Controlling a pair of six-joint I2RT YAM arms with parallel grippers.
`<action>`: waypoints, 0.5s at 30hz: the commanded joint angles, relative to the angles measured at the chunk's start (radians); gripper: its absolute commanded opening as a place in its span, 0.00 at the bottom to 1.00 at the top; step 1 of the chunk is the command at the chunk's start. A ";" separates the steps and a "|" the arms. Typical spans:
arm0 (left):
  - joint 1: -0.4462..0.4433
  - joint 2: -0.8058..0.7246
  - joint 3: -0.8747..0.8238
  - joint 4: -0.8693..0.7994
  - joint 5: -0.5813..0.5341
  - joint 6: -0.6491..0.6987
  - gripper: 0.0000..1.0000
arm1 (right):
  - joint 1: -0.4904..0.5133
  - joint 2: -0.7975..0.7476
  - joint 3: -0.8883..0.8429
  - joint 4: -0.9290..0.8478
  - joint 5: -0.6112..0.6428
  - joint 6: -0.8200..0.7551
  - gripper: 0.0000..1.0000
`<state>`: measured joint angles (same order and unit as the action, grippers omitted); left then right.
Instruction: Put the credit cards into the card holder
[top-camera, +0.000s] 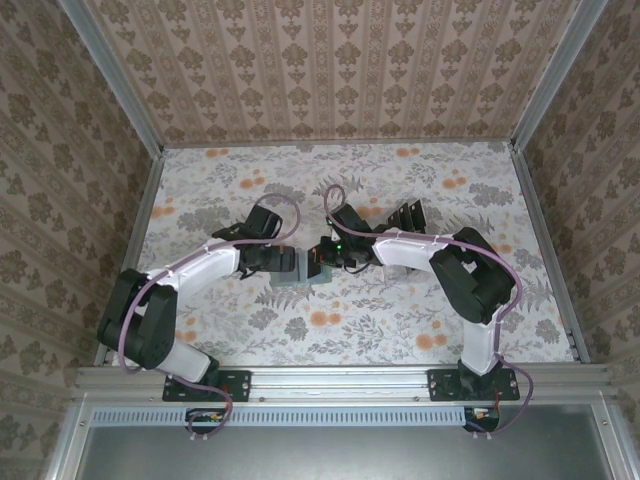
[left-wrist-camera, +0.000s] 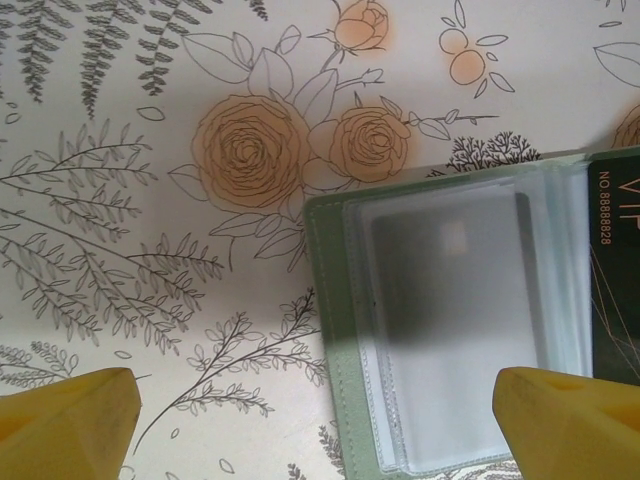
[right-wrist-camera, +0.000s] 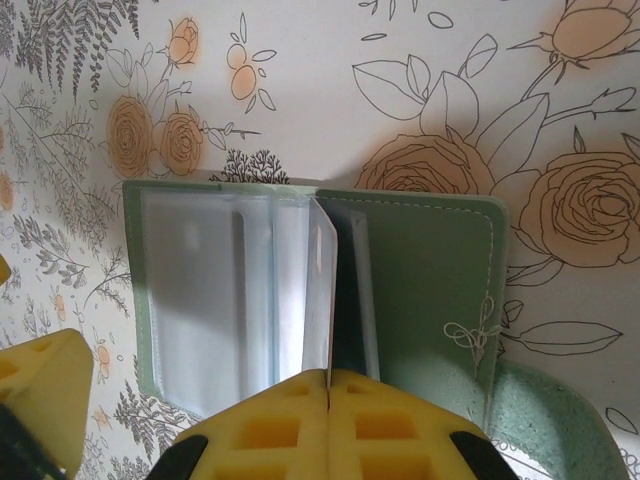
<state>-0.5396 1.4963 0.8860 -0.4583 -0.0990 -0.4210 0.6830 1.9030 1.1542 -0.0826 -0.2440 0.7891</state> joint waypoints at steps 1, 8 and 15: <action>-0.013 0.022 0.029 0.014 -0.020 0.028 1.00 | -0.005 0.013 -0.029 -0.015 -0.004 -0.007 0.00; -0.022 0.070 0.017 0.020 -0.041 0.033 1.00 | -0.008 0.012 -0.049 -0.004 -0.004 -0.001 0.00; -0.022 0.106 -0.007 0.014 -0.091 0.021 1.00 | -0.011 0.007 -0.065 -0.003 0.000 0.000 0.00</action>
<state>-0.5560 1.5856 0.8879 -0.4397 -0.1429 -0.4099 0.6762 1.9030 1.1191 -0.0433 -0.2478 0.7895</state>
